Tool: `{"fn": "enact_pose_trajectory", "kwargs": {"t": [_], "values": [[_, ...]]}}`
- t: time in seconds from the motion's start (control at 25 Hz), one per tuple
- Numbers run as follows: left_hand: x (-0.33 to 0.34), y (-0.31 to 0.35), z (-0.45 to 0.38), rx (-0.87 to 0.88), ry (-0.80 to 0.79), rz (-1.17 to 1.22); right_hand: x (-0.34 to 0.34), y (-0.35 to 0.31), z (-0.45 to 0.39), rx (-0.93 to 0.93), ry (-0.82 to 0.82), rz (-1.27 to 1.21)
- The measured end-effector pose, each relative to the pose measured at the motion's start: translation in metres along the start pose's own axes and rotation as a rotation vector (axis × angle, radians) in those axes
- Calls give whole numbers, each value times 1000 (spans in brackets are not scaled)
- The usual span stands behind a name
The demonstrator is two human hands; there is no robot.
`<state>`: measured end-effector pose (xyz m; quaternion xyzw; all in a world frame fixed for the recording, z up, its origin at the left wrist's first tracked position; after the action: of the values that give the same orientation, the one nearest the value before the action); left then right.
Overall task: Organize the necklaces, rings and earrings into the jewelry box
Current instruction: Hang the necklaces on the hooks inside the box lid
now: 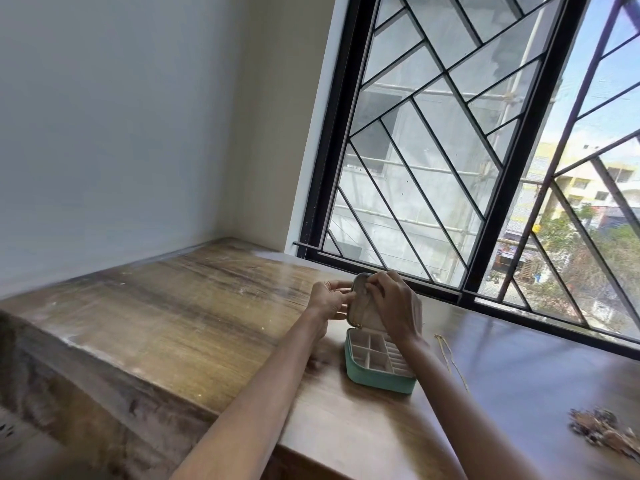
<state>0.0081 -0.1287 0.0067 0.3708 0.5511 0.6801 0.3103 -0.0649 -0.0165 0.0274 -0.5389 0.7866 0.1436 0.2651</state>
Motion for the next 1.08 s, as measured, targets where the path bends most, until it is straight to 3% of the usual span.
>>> {"fn": "enact_pose_trajectory", "kwargs": {"t": [0.24, 0.44, 0.52, 0.76, 1.08], "values": [[0, 0, -1, 1, 8, 6, -2, 1, 1, -36, -19, -1], [-1, 1, 0, 4, 9, 16, -19, 4, 5, 186, 193, -141], [-1, 0, -1, 2, 16, 11, -24, 4, 10, 184, 131, -72], [-1, -1, 0, 13, 31, 3, -20, -2, 21, -70, -229, 30], [-1, 0, -8, 43, 41, 16, -23, 3, 23, -164, -309, -21]]}}
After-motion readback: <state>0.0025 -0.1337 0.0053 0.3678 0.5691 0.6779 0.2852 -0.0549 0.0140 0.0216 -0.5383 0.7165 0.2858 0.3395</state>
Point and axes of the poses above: each hand's wrist, its own z-axis away from the middle knuckle, its own x-axis out of the palm, y = z × x, the point moved 2 cm from there along -z, towards the middle knuckle, and after that the axes turned 14 degrees about -x, right-handed, at the moved point
